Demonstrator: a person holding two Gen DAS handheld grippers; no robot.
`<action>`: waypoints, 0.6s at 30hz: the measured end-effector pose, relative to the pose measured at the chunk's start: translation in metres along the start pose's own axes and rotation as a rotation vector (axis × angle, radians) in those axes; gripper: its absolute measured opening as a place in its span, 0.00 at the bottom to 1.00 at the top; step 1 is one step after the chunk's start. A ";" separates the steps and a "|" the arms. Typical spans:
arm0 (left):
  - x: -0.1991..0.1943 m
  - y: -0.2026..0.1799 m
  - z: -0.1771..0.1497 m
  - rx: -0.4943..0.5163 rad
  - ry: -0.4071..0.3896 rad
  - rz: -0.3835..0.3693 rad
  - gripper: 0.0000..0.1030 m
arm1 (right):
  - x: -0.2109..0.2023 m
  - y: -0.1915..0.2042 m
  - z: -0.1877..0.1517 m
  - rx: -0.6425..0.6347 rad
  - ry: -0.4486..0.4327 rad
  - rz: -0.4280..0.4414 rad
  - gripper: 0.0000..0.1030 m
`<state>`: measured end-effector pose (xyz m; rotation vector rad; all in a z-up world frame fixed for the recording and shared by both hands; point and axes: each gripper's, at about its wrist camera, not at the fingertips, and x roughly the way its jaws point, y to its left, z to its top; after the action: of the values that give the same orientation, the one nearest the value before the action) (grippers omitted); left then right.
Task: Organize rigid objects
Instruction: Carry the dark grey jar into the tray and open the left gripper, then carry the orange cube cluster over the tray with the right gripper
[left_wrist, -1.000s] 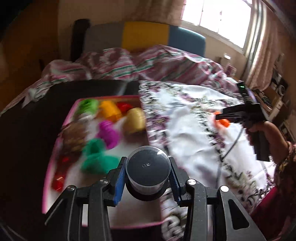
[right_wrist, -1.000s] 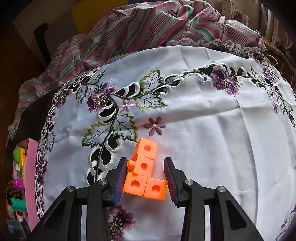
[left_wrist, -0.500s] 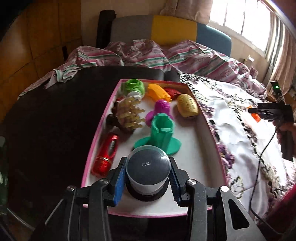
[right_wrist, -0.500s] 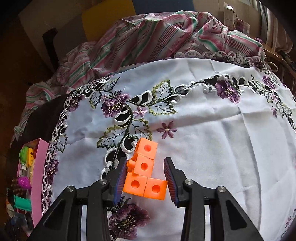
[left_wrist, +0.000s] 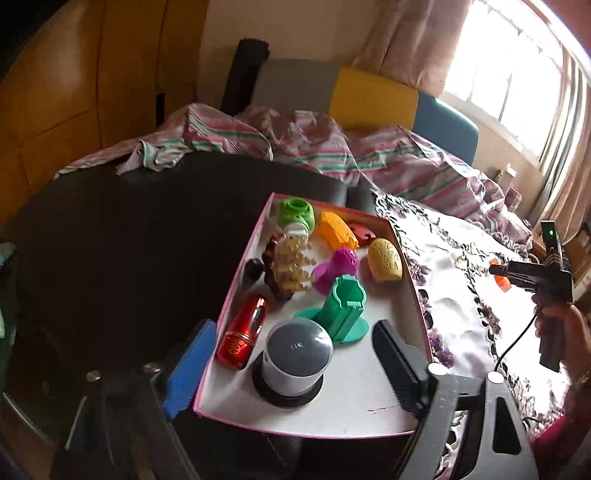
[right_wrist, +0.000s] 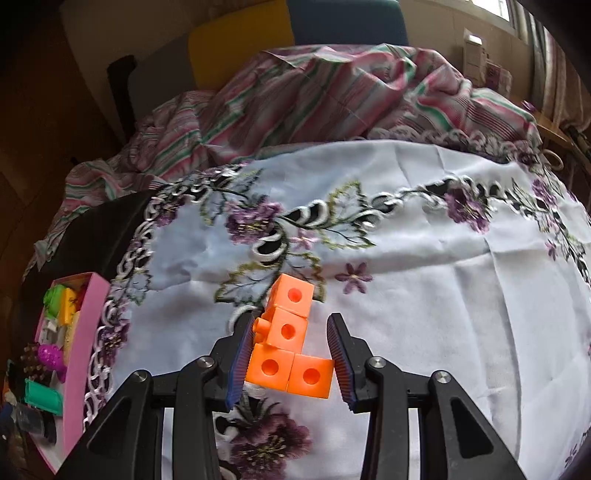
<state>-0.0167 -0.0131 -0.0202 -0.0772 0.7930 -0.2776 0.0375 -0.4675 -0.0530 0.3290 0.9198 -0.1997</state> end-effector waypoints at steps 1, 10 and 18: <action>-0.004 -0.001 0.000 0.001 -0.007 0.005 0.90 | -0.001 0.003 -0.001 -0.002 0.000 0.006 0.39; -0.017 -0.018 0.005 0.044 -0.035 -0.021 0.98 | -0.016 0.043 -0.020 -0.091 0.056 -0.013 0.39; -0.016 -0.031 0.000 0.084 -0.022 0.021 1.00 | -0.033 0.087 -0.051 -0.136 0.074 -0.007 0.39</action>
<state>-0.0343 -0.0385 -0.0034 0.0071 0.7586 -0.2894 0.0066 -0.3668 -0.0381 0.2084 1.0028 -0.1314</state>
